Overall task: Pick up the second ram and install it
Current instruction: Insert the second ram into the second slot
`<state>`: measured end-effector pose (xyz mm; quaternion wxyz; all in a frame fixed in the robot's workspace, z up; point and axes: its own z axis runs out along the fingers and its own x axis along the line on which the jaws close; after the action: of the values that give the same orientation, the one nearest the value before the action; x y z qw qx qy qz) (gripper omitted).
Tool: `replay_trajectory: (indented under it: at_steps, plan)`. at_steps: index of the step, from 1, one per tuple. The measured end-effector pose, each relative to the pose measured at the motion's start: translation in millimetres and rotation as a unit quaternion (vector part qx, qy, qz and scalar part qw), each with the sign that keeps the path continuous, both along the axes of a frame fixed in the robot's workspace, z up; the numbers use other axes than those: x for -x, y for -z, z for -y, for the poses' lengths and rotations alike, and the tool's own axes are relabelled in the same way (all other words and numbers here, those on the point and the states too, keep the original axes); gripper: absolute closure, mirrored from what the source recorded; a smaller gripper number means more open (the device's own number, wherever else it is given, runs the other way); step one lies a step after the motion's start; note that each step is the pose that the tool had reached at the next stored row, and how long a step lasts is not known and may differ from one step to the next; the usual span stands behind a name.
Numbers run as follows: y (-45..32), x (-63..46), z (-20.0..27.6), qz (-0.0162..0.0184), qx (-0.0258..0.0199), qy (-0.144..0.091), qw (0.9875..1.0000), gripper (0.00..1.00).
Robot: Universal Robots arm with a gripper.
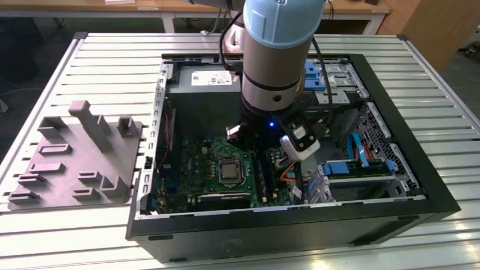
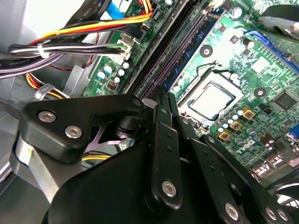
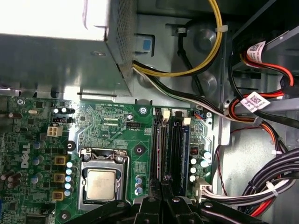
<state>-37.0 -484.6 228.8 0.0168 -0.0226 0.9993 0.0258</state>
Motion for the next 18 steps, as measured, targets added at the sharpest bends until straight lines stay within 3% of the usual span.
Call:
replay_trajectory:
  at_steps: [5, 18]
  plan:
    - [0.8, 0.6, 0.0, 0.0000, -0.0024, 0.000, 1.0000, 0.88]
    - [3.0, -0.6, 0.1, -0.0001, -0.0023, 0.000, 1.0000, 0.88]
